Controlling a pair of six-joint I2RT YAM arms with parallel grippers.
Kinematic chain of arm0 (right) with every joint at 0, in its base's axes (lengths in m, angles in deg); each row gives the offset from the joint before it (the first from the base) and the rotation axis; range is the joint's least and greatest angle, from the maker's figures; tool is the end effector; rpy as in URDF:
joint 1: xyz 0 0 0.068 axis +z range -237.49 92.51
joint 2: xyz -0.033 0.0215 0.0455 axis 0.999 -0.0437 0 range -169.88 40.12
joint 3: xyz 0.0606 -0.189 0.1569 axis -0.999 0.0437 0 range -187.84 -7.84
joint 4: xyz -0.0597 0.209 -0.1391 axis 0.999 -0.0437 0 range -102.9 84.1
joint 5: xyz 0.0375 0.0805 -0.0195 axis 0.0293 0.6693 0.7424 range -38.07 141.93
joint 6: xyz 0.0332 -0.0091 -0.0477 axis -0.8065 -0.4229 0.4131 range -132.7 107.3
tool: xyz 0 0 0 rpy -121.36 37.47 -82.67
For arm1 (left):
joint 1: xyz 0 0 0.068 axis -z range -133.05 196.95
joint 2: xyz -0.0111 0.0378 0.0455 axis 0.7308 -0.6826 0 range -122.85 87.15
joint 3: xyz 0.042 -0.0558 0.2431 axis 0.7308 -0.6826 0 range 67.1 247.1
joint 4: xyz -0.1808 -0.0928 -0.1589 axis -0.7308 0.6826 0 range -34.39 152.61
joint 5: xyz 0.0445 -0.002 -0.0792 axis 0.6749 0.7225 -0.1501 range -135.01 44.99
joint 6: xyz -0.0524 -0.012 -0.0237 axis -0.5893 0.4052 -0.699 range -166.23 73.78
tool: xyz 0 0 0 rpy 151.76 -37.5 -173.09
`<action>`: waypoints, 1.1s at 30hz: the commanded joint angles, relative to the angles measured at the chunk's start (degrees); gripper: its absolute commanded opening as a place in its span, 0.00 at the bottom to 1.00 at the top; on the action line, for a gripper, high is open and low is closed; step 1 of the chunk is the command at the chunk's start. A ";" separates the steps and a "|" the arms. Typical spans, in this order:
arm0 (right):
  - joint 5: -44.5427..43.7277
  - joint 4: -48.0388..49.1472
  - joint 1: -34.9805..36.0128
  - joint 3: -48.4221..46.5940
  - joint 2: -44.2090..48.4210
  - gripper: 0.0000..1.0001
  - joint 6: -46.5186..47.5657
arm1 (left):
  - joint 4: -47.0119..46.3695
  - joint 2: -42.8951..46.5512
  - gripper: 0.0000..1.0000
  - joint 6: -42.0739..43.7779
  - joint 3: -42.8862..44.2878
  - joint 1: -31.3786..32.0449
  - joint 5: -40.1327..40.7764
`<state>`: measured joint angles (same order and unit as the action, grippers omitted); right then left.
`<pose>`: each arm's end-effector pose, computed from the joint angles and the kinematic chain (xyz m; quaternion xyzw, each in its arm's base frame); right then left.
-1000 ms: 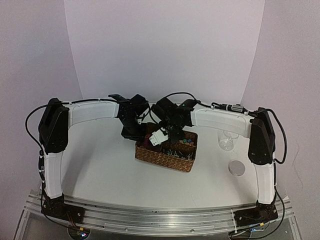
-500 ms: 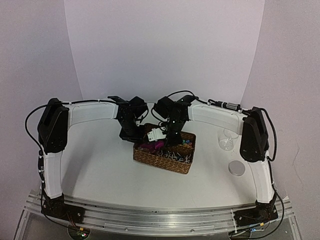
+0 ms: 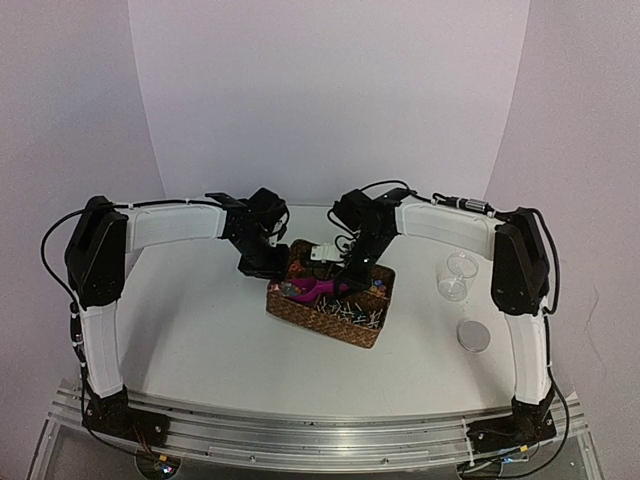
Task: Pack the candies
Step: Scoop the fake candies from the storage box.
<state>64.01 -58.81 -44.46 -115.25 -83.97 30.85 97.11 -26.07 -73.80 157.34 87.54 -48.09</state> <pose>0.3194 0.3103 0.1949 -0.6847 0.6996 0.1028 0.1767 0.3112 -0.2696 0.1932 0.1164 0.9680 -0.1454 0.1682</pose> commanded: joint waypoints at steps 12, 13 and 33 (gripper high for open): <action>-12.80 -0.73 3.04 -3.78 1.76 0.00 -2.24 | -3.30 3.34 0.00 -4.71 -1.67 -5.41 4.75; -13.69 -1.23 3.27 -4.00 1.52 0.00 -2.19 | -3.27 3.33 0.00 -4.73 -1.65 -5.41 4.86; -17.96 -10.75 6.63 -10.81 -2.10 0.00 -1.33 | -8.34 3.27 0.00 -4.60 -8.56 -6.76 10.08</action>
<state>46.84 -62.51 -38.22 -121.24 -85.99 30.74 89.01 -24.62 -75.22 149.60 85.83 -48.49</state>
